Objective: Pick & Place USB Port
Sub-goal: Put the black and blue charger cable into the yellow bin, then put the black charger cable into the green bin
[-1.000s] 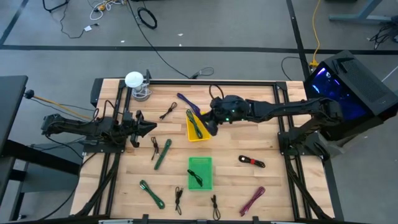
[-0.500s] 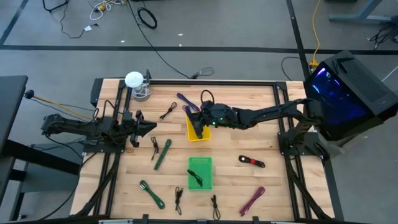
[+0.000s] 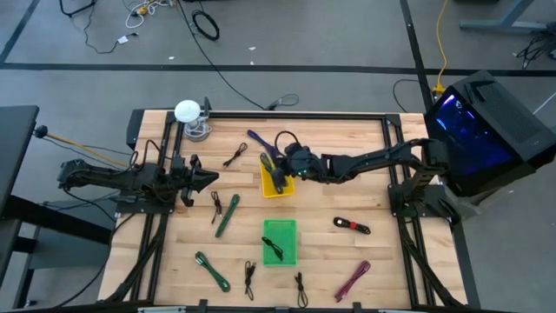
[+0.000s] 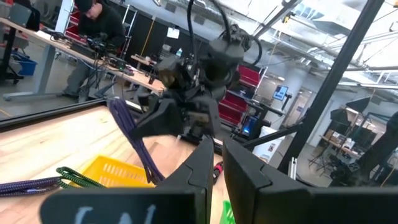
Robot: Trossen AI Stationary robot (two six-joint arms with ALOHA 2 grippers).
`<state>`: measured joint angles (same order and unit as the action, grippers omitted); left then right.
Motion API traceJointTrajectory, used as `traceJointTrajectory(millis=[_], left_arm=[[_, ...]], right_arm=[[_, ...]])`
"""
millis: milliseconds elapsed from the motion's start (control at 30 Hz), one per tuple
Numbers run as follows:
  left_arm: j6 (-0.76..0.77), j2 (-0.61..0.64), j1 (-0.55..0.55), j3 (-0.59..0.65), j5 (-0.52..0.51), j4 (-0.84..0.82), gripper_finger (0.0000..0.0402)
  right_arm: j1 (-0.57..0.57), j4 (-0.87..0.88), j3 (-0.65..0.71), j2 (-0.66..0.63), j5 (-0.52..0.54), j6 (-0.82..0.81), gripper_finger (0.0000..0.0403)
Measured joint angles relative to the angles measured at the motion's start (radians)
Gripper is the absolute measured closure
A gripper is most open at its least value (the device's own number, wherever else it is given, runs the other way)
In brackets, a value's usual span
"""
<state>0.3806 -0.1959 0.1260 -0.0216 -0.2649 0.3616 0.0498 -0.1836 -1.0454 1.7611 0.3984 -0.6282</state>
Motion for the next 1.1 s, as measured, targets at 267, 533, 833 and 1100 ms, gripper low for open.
traceJointTrajectory(millis=[267, 533, 833, 1100], left_arm=[[0.001, 0.0, 0.0, 0.0, 0.0, 0.002, 0.0362], [0.001, 0.0, 0.0, 0.0, 0.0, 0.003, 0.0362], [0.001, 0.0, 0.0, 0.0, 0.0, 0.003, 0.0362], [0.0, 0.0, 0.0, 0.0, 0.0, 0.003, 0.0362]], right_arm=[[-0.014, -0.095, 0.091, 0.0, 0.038, -0.071, 0.0401], [-0.012, -0.102, 0.099, 0.005, 0.008, -0.071, 0.0379], [-0.011, -0.114, 0.099, 0.005, 0.03, -0.068, 0.031], [-0.005, -0.131, 0.099, 0.005, 0.085, 0.029, 0.0254]])
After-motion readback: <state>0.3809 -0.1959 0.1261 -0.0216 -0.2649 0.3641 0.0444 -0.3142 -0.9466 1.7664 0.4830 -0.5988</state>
